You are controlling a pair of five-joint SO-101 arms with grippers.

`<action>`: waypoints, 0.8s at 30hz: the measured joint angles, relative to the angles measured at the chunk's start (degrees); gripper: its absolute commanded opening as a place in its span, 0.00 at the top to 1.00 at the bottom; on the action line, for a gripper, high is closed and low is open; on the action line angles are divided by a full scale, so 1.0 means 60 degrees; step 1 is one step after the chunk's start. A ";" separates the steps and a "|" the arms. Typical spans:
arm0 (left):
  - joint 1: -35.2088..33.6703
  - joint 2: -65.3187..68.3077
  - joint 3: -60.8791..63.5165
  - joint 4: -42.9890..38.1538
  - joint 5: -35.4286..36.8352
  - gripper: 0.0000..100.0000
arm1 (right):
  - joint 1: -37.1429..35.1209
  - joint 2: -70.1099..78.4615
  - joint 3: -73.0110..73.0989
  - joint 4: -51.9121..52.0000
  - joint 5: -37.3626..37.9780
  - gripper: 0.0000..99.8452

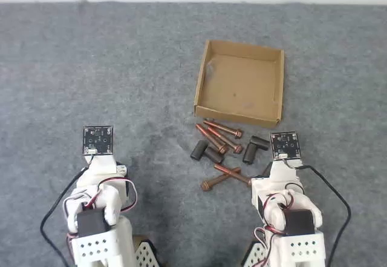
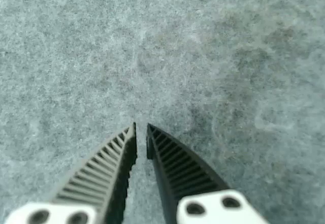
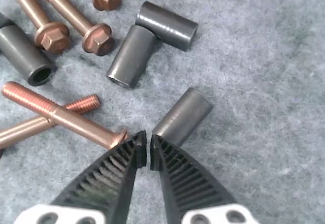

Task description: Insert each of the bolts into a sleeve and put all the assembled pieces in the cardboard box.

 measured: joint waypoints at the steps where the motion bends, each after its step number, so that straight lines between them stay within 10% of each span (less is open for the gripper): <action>1: 0.0000 0.0000 0.0000 0.0000 0.0000 0.96 | 0.0000 0.0000 0.0000 0.0000 0.0000 0.99; 24: -0.0059 0.0000 -0.0322 0.0015 0.0000 0.96 | 0.0396 0.0000 -0.0044 -0.0117 0.0000 0.99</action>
